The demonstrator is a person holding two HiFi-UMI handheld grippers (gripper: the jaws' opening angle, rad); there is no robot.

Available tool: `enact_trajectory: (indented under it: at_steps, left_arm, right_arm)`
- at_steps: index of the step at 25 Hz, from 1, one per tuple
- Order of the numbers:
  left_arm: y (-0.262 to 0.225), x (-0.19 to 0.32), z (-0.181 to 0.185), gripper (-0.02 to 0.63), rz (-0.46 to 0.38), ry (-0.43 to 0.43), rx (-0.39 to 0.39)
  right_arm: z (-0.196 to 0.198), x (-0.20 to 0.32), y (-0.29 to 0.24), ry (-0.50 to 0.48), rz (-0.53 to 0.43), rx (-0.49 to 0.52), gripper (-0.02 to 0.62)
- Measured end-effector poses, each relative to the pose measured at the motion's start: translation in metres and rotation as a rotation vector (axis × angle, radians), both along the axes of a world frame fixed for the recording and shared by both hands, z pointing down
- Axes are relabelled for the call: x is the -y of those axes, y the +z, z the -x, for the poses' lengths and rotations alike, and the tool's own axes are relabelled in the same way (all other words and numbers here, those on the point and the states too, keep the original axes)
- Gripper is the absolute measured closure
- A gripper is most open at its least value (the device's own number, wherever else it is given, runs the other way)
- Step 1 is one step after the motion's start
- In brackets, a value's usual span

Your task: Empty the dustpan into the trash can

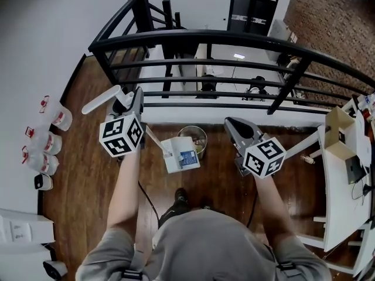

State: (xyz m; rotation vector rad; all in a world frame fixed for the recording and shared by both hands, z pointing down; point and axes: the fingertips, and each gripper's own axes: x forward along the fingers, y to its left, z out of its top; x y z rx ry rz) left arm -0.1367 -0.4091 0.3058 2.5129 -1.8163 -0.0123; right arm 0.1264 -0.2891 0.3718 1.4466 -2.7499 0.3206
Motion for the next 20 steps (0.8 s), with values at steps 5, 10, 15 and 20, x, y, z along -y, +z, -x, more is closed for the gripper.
enact_trajectory:
  at_steps: [5,10,15,20]
  left_arm:
    - [0.019,0.044,0.004,0.416,0.032,-0.009,0.003]
    - [0.023,0.075,0.006,0.416,0.031,-0.019,0.008]
    - [0.028,0.102,0.007,0.417,0.035,-0.001,0.013]
    - [0.032,0.128,-0.001,0.417,0.03,0.023,0.018]
  right_arm:
    - [-0.002,0.032,0.002,0.044,0.01,-0.005,0.597]
    - [-0.005,0.052,0.003,0.092,0.023,-0.008,0.597]
    - [0.007,0.068,0.004,0.119,0.026,-0.015,0.597]
    - [0.007,0.082,0.005,0.156,0.019,-0.021,0.597]
